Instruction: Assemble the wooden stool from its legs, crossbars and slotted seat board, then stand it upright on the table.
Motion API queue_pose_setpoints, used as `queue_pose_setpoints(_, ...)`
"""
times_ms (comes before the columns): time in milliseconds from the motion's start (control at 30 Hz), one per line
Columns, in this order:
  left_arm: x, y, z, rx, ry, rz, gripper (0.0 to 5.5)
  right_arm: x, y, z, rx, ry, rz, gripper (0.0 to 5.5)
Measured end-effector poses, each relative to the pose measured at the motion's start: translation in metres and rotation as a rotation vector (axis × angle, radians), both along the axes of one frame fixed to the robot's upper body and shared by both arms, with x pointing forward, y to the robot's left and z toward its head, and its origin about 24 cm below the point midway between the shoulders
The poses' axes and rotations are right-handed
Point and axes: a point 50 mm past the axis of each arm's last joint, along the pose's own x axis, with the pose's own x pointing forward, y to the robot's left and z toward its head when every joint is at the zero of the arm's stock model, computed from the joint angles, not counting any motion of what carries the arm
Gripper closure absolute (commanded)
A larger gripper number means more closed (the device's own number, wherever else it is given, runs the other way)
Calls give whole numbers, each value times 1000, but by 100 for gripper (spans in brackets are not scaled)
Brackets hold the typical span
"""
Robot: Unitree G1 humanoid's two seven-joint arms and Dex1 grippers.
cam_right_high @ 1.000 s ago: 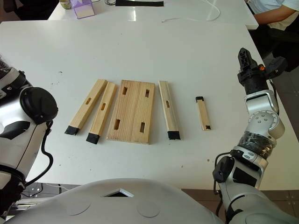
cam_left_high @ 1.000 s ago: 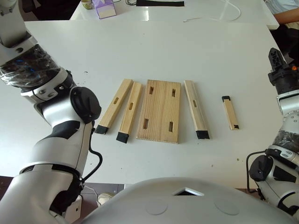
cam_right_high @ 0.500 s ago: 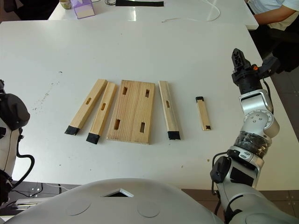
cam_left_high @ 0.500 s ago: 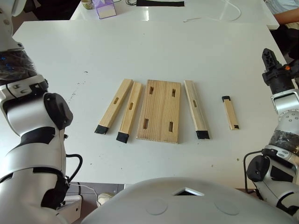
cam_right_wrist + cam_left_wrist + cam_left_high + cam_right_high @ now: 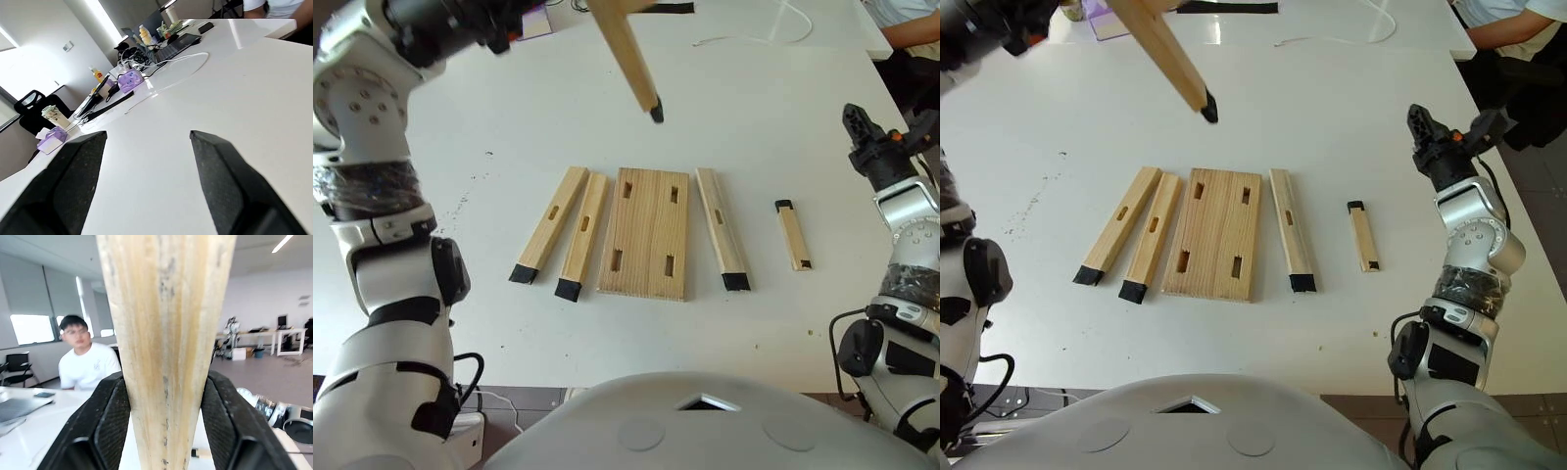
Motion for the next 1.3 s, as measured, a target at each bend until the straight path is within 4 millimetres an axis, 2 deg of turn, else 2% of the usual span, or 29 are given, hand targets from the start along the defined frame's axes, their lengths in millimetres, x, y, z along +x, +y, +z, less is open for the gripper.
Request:
queue_pose_setpoints(67,0,7,-12,38,18,48,347,3,3,0,-16,8,35,236)
queue_pose_setpoints(233,-1,21,-27,89,20,128,347,10,8,0,-31,31,74,236)
queue_pose_setpoints(400,6,44,-23,82,-20,231,347,19,10,5,-36,21,93,236)
queue_pose_setpoints(533,9,50,-21,90,-38,245,347,24,10,4,-45,18,89,236)
queue_pose_setpoints(733,5,46,-28,96,-31,221,347,31,11,12,-49,-23,86,236)
queue_pose_setpoints(967,-6,27,-53,62,29,174,347,33,12,8,-64,-13,92,236)
queue_pose_setpoints(1067,-6,23,-66,107,56,174,347,34,14,6,-69,-5,107,236)
queue_pose_setpoints(1200,-4,21,-85,131,113,175,347,39,21,9,-85,-10,134,236)
queue_pose_setpoints(1300,-2,23,-91,126,123,194,347,40,25,9,-82,-11,151,236)
